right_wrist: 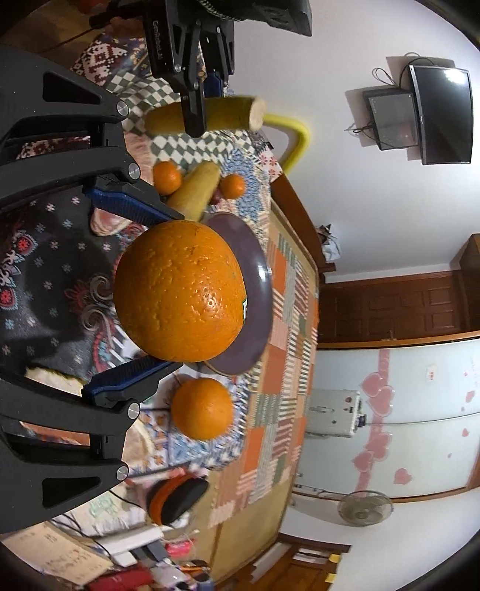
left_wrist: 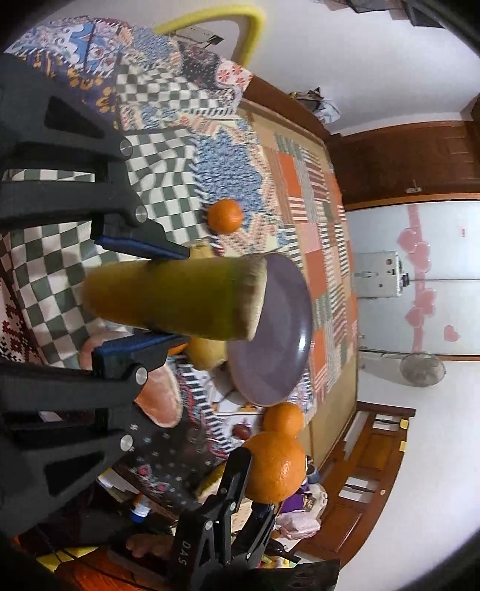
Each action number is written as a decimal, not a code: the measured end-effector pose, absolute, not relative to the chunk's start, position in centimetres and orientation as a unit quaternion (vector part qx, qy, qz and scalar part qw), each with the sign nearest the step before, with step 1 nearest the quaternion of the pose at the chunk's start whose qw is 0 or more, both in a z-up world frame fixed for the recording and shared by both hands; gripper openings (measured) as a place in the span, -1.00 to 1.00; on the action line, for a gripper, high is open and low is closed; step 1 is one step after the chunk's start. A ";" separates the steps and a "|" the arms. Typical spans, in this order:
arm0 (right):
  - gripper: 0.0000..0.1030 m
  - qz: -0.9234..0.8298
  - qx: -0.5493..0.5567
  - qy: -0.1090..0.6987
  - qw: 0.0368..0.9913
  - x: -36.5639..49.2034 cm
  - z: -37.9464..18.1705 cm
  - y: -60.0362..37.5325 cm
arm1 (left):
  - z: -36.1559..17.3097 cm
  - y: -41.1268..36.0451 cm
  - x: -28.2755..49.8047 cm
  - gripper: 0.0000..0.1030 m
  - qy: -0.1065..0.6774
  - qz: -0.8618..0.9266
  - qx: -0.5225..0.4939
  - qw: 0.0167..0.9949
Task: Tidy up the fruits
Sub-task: 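Carry both onto the purple plate and open both tools to release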
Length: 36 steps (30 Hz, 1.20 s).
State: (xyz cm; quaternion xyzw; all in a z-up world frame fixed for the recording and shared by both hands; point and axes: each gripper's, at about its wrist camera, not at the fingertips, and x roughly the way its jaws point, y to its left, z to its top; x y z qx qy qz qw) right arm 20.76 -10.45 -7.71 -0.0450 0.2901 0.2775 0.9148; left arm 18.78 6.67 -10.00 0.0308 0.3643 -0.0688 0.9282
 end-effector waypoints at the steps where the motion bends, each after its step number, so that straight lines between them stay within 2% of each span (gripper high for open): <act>1: 0.25 0.275 -0.049 0.285 0.917 20.8 -7.4 -10.3 | -9.7 6.6 18.8 -0.28 0.359 -0.069 0.030 0.930; 19: 0.25 0.254 -0.051 0.244 0.934 24.9 -4.6 -10.0 | -6.0 5.6 23.6 -0.28 0.305 -0.068 0.010 0.950; 36: 0.25 0.239 -0.068 0.295 0.923 29.4 -6.8 -8.6 | -8.3 4.3 29.2 -0.28 0.337 -0.083 0.009 0.938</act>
